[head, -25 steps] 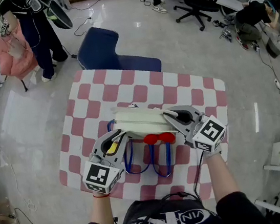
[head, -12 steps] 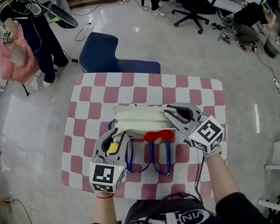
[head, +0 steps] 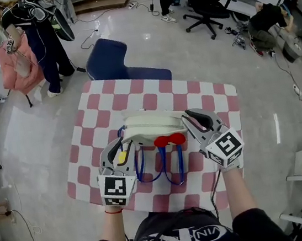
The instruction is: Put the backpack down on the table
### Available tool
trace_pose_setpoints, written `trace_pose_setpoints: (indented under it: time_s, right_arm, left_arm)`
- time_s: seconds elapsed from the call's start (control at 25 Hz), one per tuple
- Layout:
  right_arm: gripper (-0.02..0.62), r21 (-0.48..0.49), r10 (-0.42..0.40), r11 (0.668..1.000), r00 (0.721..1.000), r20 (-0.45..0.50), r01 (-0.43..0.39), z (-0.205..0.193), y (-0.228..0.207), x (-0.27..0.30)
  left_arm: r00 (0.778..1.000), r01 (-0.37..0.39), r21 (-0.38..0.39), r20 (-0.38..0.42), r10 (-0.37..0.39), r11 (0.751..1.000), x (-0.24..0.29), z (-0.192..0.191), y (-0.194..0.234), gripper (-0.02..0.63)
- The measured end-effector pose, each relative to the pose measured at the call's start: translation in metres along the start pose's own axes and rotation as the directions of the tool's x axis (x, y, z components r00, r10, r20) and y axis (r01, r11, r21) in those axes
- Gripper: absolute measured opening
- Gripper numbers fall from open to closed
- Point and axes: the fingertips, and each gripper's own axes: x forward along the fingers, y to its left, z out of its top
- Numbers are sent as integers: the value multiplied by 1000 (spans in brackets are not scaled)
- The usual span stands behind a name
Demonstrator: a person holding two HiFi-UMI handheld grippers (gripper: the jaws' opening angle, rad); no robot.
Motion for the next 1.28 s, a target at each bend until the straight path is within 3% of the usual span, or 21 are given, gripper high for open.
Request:
trace_pose_setpoints:
  time_s: [0.12,0.4,0.64,0.96,1.28]
  right_arm:
    - [41,9,-27,1000,1000,8,27,2,1,-9]
    - [41,23,-86,996,996,24,85,7,8,-22]
    - [40,23,-105,994,993,51,104,14,24,-30]
    - [8,-11,-87,996,995,46,88,16,53,-27]
    - [2,-17,-82,996,995,47,83,20,77,-30]
  left_arm:
    - [999,-39,49,1,39,998,-5,5,2,95]
    - [999,-43,60,14,43,997,-11,10,-1,95]
    - [991,-128,105,47,124,986,-23,16,5,95]
    - [994,-95,115,68,87,989,-30,17,-7,94]
    - [997,-5,132,80,-6,991,-32,16,-33,6]
